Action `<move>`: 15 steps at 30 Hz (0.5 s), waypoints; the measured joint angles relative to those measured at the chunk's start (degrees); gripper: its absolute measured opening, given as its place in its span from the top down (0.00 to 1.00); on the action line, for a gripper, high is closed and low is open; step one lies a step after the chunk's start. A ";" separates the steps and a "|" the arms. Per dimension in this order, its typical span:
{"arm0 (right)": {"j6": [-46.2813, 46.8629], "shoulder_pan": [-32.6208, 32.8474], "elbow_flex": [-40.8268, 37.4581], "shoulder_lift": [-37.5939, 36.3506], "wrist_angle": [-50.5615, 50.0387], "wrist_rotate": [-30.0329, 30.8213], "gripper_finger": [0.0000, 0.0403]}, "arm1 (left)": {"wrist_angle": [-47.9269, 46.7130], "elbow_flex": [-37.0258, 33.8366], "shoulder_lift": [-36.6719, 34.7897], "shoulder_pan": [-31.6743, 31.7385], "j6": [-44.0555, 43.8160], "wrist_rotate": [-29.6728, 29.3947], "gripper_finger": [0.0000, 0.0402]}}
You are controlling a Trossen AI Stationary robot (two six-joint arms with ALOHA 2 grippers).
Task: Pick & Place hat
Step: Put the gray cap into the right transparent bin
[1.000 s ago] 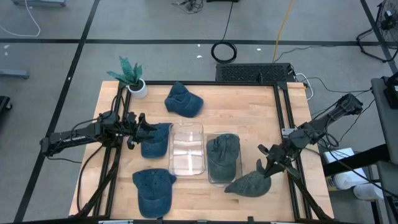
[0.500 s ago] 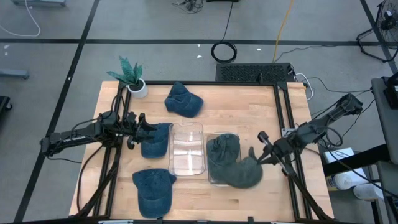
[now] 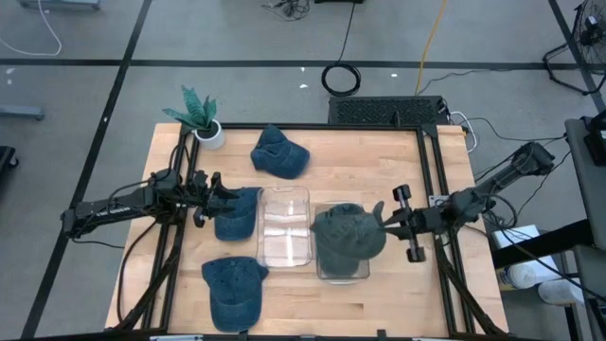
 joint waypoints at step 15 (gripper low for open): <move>-16.83 1.80 0.00 17.35 26.94 27.64 1.00 | 0.00 -0.01 -0.02 -0.01 -0.01 0.00 0.43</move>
